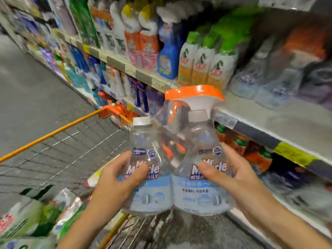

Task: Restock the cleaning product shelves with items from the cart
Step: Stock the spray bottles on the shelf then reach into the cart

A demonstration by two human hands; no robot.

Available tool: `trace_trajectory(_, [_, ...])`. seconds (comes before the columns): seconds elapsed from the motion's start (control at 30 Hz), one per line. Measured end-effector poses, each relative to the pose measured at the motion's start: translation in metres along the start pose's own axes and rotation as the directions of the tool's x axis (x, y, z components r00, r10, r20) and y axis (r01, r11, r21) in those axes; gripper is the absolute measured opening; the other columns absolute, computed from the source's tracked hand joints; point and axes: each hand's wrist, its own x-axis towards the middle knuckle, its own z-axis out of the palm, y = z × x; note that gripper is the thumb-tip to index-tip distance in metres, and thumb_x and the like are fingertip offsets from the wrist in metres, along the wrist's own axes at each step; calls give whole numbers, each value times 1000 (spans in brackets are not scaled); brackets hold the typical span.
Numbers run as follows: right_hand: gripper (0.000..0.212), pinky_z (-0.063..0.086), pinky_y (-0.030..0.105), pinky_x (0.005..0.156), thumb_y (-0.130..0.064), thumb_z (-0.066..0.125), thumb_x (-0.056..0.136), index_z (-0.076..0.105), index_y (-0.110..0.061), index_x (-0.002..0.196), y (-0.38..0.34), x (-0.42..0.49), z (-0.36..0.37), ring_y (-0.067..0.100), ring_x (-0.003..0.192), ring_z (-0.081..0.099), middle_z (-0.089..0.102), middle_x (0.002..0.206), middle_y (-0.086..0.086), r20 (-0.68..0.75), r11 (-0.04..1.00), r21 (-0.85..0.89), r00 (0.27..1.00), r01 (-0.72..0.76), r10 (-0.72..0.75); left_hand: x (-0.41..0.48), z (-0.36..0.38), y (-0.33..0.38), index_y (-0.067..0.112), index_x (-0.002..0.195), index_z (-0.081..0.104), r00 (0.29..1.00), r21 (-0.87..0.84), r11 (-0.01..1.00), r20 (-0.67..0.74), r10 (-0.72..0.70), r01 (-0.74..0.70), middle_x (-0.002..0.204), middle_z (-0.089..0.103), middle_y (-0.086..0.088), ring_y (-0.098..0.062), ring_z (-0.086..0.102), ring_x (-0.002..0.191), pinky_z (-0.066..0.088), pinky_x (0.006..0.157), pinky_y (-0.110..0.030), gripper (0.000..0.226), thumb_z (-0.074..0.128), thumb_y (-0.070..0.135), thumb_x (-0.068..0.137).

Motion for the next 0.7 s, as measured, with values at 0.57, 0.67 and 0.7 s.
trace_trajectory(0.57, [58,55,22,77,-69,78,54,65,-47,106,16,18,-139,7,97,68,72,106,-10,-426,981,-15,887,193,-181,142,152,35,28,113,59,856,-62,964,448,259,-259,108,69,19,1,63,102,44,84,-12,43,65,47,76])
trace_trajectory(0.67, [50,53,17,73,-60,81,59,65,-41,102,9,44,-161,3,89,68,73,98,-11,-465,969,-73,852,234,-241,181,168,46,25,118,58,829,-68,956,483,281,-285,112,67,20,3,61,107,43,87,-11,44,66,45,79])
trace_trajectory(0.7, [45,53,16,71,-48,83,63,65,-36,102,8,53,-169,1,85,68,73,94,-13,-487,965,-79,835,251,-257,192,174,49,26,118,57,824,-59,952,486,292,-302,113,66,21,5,59,108,42,88,-10,43,68,44,81])
